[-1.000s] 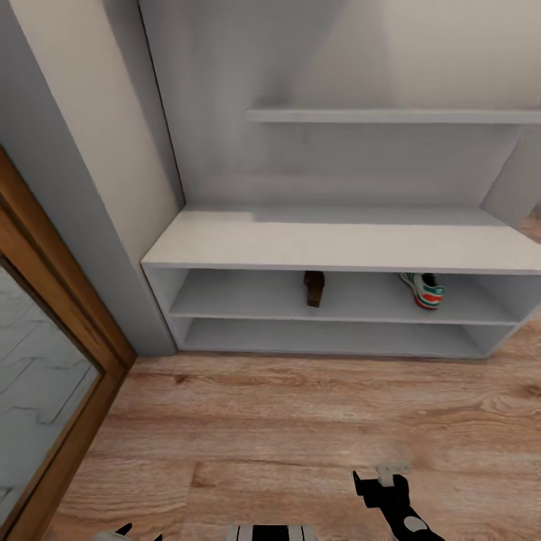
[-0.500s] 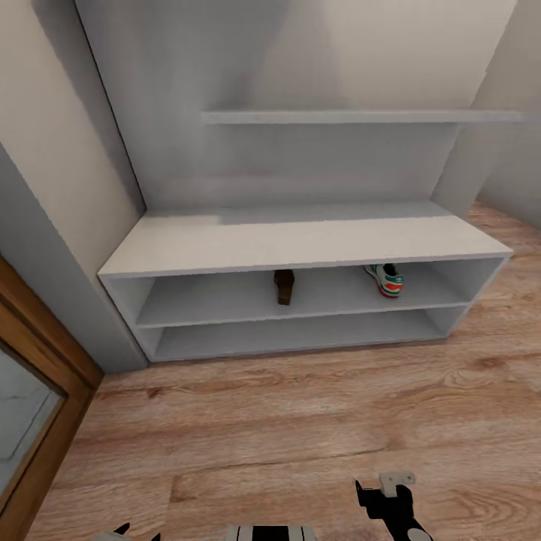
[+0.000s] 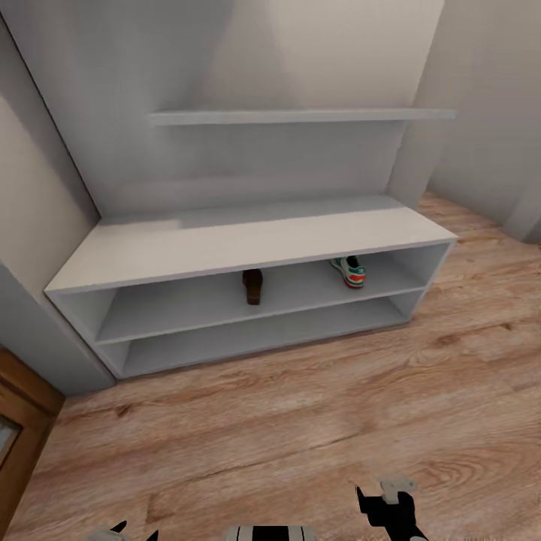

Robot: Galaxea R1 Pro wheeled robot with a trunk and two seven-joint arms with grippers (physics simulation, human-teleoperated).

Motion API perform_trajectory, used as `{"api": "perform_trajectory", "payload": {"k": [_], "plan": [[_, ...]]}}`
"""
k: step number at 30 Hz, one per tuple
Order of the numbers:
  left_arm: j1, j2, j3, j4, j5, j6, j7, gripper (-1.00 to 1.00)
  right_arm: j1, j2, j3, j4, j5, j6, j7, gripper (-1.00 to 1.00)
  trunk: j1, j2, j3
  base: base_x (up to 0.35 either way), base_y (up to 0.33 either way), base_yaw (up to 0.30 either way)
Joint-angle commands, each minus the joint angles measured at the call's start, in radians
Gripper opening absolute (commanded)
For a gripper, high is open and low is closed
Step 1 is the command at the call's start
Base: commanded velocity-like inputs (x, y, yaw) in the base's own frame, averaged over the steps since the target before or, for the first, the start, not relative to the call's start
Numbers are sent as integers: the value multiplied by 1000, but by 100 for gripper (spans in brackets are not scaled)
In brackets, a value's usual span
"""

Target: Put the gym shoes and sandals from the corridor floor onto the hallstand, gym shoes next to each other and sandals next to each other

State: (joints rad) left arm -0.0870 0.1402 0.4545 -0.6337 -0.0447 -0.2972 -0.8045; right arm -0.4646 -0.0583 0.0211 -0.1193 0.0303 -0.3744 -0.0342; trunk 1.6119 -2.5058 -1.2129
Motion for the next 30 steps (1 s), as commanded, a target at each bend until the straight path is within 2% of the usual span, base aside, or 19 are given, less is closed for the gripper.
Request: {"api": "perform_trajectory", "payload": {"k": [1,7,30], "plan": [[-1,-1,5,0,-5,-4,-5,100,1,0,2,1,3,-3,-4,100,0,0,-1,0,0,-284],[-1,-1,27,0,-4,-6,-4,100,10,0,0,1,2,-4,-4,100,0,0,-1,0,0,-285],[-1,-3,32,24,-6,-7,-2,100,25,7,0,3,5,-29,-2,100,0,0,-1,0,0,-285]]}}
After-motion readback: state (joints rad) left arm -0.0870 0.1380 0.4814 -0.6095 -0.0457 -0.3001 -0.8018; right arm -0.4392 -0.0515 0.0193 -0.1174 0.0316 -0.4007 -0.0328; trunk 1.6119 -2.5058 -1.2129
